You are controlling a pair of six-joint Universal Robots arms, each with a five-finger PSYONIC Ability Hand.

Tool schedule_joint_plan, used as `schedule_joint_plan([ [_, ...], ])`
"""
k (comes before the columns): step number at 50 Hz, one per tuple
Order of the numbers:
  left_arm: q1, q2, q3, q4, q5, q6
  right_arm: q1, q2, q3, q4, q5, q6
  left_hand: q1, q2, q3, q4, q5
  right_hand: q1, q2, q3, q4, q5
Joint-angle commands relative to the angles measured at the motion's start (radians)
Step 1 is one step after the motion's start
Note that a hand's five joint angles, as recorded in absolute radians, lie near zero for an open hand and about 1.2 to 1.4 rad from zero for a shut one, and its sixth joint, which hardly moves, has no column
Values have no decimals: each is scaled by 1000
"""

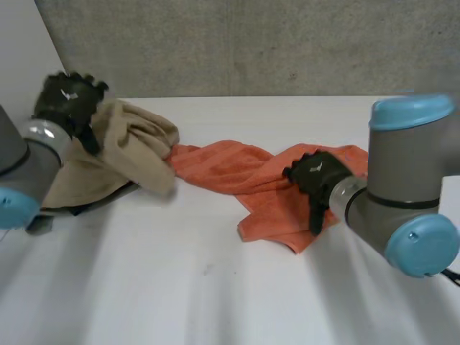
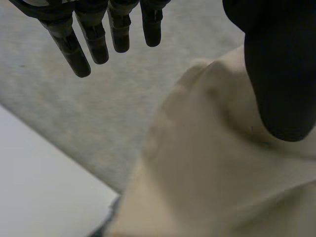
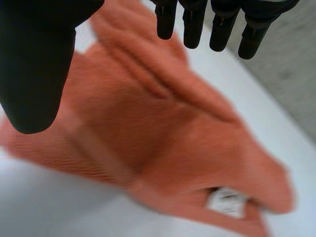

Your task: Fold the laundry.

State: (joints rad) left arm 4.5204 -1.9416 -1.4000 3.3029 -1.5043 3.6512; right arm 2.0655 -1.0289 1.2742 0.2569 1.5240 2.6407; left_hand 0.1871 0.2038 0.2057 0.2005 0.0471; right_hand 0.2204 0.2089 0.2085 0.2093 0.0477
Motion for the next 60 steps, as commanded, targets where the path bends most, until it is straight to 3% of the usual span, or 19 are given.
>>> schedule_joint_plan([
  [1,-24,105,-175,0,38,-78,8,91,22,-114,-85,79,-13,-29,-31,-26,-47,110,121,122,121,108],
  [6,-37,139,-244,14,53,-132,19,142,21,-200,-99,87,-13,-29,-31,-26,-47,160,171,172,171,158],
  [11,-37,124,-258,50,79,-114,24,144,27,-234,-96,87,-13,-29,-31,-26,-47,160,171,172,171,158],
  [22,0,-172,-41,184,96,41,36,76,83,-252,-94,53,3,-14,-16,-11,-32,157,168,169,168,155],
  [24,5,-269,56,201,90,88,34,70,93,-258,-91,41,125,109,107,112,91,157,168,169,168,155],
  [26,17,-331,126,204,85,124,31,67,97,-260,-88,33,418,401,399,405,384,157,168,169,168,155],
  [27,29,-388,191,195,70,160,28,67,102,-260,-84,25,873,856,855,860,839,157,168,169,168,155],
  [28,35,-413,220,187,58,180,27,66,103,-260,-79,22,1151,1134,1132,1138,1116,157,168,169,168,155],
  [31,58,-445,309,153,-51,230,21,62,111,-260,-70,12,1209,1192,1191,1196,1175,157,168,169,168,155],
  [35,92,-477,392,165,-189,244,18,52,120,-263,-70,2,1209,1192,1191,1196,1175,157,168,169,168,155],
  [40,112,-569,493,149,-188,322,22,49,120,-272,-70,-8,1209,1192,1191,1196,1175,157,168,169,168,155],
  [45,140,-628,555,147,-214,475,27,53,120,-277,-70,-13,1209,1192,1191,1196,1175,157,168,169,168,155],
  [53,115,-507,432,156,-209,366,21,43,120,-278,-65,-11,1209,1192,1191,1196,1175,151,162,163,162,149],
  [55,106,-459,386,175,-191,340,15,30,122,-281,-65,-8,777,760,758,764,742,142,154,154,153,140],
  [56,100,-430,356,178,-174,328,12,26,122,-283,-65,-8,420,404,402,407,386,136,148,148,147,134],
  [60,91,-347,279,166,-148,296,4,7,122,-281,-68,-5,-13,-29,-31,-26,-47,89,101,101,101,88],
])
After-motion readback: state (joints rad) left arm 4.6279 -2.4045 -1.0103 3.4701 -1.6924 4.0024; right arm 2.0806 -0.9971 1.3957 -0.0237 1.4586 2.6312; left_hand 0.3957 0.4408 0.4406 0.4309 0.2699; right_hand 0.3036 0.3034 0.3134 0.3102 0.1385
